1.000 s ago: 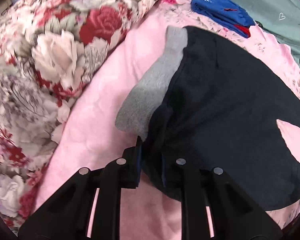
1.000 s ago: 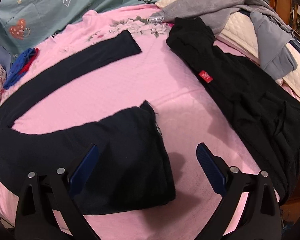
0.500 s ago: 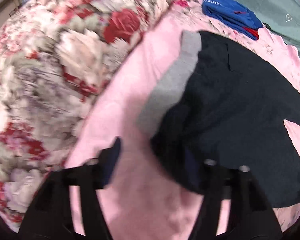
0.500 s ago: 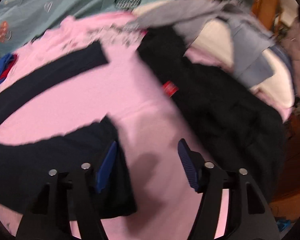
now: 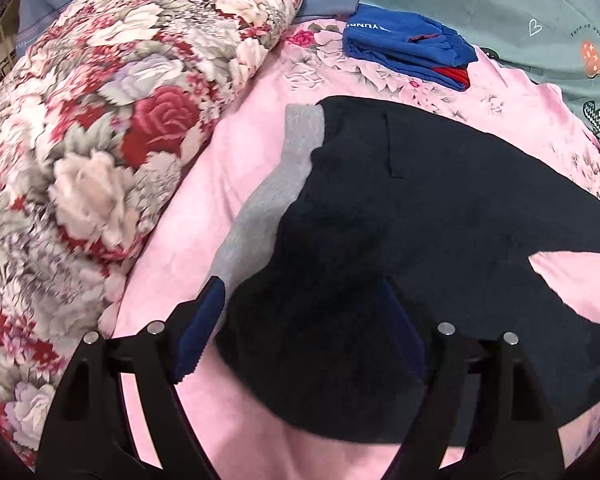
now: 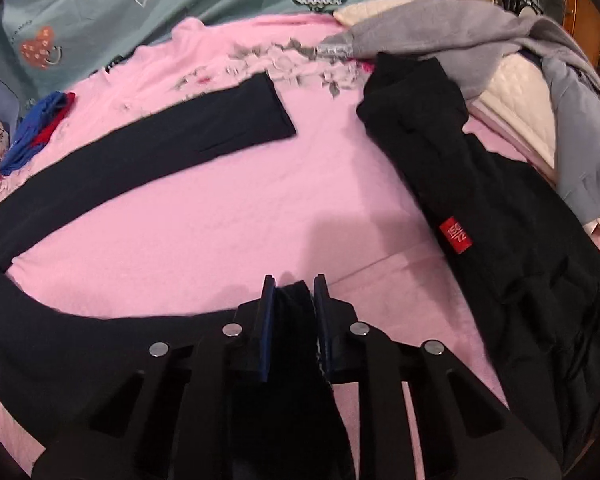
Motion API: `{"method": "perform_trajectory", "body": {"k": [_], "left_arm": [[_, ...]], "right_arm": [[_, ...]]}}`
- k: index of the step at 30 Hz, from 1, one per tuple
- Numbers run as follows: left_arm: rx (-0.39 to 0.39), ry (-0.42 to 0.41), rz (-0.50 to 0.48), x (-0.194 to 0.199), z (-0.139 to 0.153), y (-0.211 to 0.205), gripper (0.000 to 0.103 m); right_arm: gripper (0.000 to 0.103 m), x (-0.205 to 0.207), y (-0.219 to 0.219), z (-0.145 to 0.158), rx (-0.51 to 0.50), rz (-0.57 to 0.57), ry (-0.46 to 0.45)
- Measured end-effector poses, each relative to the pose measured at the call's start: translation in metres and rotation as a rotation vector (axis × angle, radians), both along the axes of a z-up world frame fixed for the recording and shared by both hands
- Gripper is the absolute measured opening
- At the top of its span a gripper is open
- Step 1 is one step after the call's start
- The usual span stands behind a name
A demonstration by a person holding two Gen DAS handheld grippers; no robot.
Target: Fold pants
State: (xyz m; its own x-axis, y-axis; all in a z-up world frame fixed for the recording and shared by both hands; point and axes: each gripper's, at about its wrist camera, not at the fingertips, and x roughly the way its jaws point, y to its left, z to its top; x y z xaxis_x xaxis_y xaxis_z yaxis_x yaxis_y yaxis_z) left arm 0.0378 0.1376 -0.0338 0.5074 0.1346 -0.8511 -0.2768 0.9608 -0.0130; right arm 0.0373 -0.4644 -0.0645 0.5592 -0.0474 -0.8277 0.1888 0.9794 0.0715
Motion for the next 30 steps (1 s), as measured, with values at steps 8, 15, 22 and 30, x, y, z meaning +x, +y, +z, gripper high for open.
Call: {"method": "perform_trajectory", "body": {"k": [8,15,22,30], "left_arm": [[0.060,-0.049,-0.029,0.031,0.020,0.006,0.088],[0.081,-0.009,0.008,0.068,0.011,0.018,0.088],[0.069,-0.039,-0.055,0.111,0.016,0.010,0.093],[0.154,0.120,-0.022,0.157,-0.036,-0.003,0.097]], "right_arm": [[0.074,-0.013,0.027,0.016,-0.100,0.090,0.011],[0.083,-0.006,0.009,0.029,-0.219,-0.055,-0.018],[0.088,0.079,0.085,0.068,0.013,0.226,-0.179],[0.050,0.178,0.229,0.008,0.203,0.531,0.026]]}}
